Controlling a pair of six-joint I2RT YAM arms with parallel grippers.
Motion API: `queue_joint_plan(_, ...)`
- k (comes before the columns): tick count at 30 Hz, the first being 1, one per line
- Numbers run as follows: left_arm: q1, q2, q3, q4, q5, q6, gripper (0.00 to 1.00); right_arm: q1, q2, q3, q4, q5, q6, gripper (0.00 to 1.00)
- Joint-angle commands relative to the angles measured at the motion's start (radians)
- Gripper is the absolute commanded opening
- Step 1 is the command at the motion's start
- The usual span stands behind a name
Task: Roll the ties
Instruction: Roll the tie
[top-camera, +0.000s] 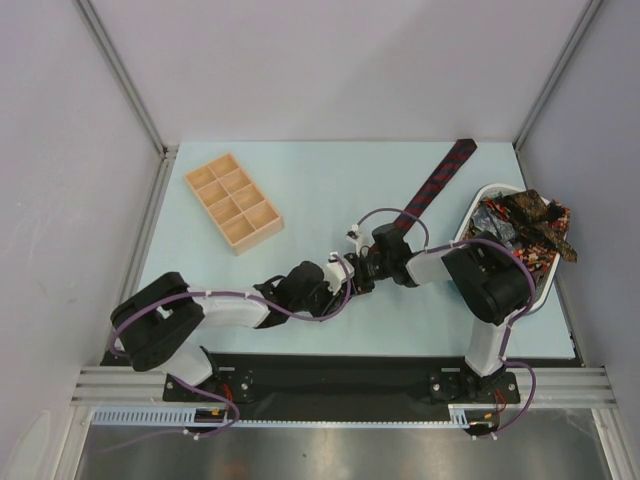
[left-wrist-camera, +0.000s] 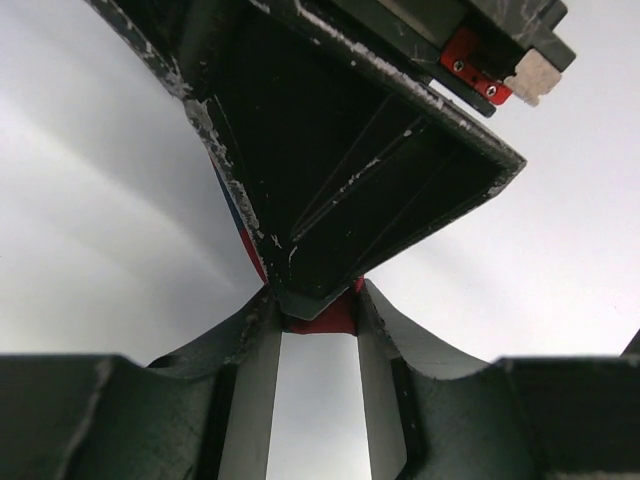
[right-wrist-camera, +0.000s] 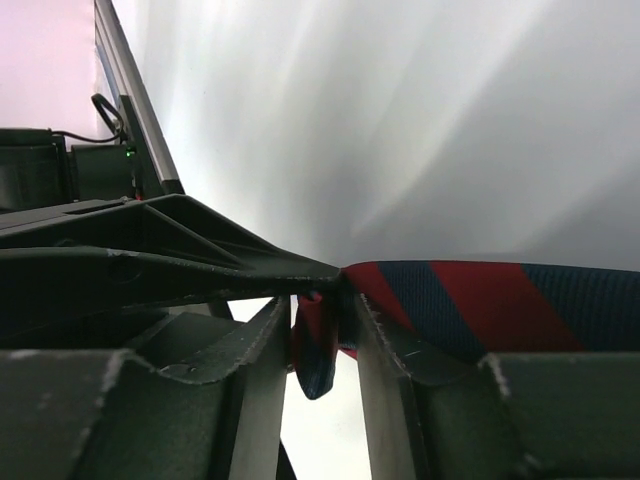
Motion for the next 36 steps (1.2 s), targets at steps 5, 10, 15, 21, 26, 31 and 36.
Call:
queue_joint_plan(5,-0.005,0.03,0.042,-0.06,-0.003,-0.017,0.38,-0.025,-0.062,-0.019,0.004,0.059,-0.021,0.32)
queue_joint_plan(10,-0.005,0.027,0.042,-0.061,-0.012,-0.017,0.4,-0.031,-0.07,-0.03,0.005,0.05,-0.022,0.22)
queue_joint_plan(15,-0.005,0.013,0.039,-0.052,-0.004,-0.012,0.41,-0.031,-0.073,-0.018,-0.002,0.04,-0.025,0.03)
queue_joint_plan(21,-0.005,-0.032,0.025,-0.037,0.034,-0.014,0.56,-0.025,-0.067,0.02,-0.056,0.053,-0.048,0.0)
queue_joint_plan(26,-0.003,-0.14,-0.015,0.009,0.013,-0.026,0.71,-0.014,-0.077,0.037,-0.087,0.066,-0.059,0.0)
queue_joint_plan(31,-0.005,-0.239,-0.055,0.026,-0.03,-0.029,0.91,0.0,-0.074,0.054,-0.099,0.069,-0.058,0.0)
queue_joint_plan(36,-0.003,-0.346,-0.046,-0.008,-0.263,-0.075,1.0,0.004,-0.08,0.073,-0.117,0.087,-0.042,0.0)
